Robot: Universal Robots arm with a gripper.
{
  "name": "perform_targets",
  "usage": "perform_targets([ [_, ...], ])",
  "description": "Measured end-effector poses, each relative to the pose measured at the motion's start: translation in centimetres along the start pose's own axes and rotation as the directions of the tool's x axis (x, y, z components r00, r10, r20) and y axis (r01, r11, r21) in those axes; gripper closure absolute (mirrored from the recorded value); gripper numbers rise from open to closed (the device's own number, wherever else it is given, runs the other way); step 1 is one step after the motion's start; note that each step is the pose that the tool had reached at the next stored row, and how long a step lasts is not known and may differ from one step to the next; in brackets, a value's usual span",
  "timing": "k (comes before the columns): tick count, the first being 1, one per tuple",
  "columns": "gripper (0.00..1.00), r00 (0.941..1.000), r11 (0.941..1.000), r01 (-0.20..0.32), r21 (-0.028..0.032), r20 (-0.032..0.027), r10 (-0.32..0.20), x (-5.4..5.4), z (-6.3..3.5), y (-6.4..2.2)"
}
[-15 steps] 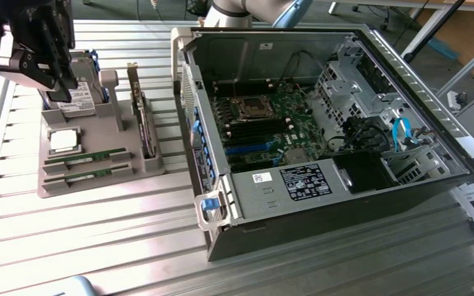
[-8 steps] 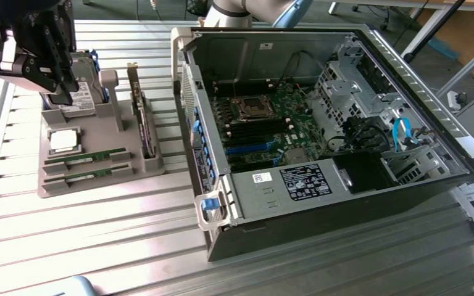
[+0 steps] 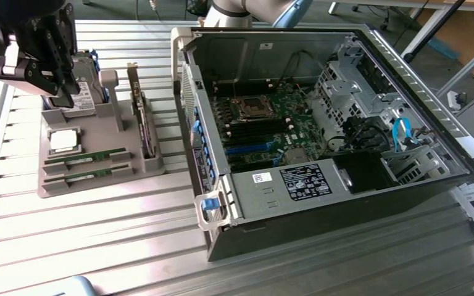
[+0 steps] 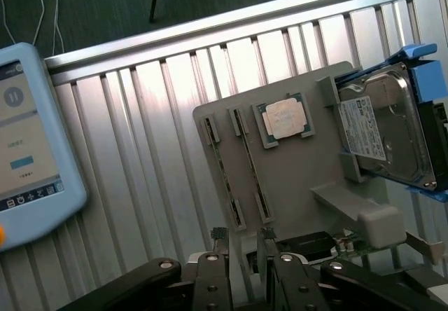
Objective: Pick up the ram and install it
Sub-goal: 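Pick up the ram and move it above insertion slot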
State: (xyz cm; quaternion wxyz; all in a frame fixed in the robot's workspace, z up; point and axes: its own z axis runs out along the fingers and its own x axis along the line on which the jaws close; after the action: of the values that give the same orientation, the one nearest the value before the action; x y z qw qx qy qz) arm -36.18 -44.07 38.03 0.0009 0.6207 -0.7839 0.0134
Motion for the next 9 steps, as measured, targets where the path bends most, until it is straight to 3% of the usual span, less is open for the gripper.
perform_targets([
  [9,0.7,1.0,1.0,0.0,0.0,0.0,0.0,-0.01,0.47,0.01],
])
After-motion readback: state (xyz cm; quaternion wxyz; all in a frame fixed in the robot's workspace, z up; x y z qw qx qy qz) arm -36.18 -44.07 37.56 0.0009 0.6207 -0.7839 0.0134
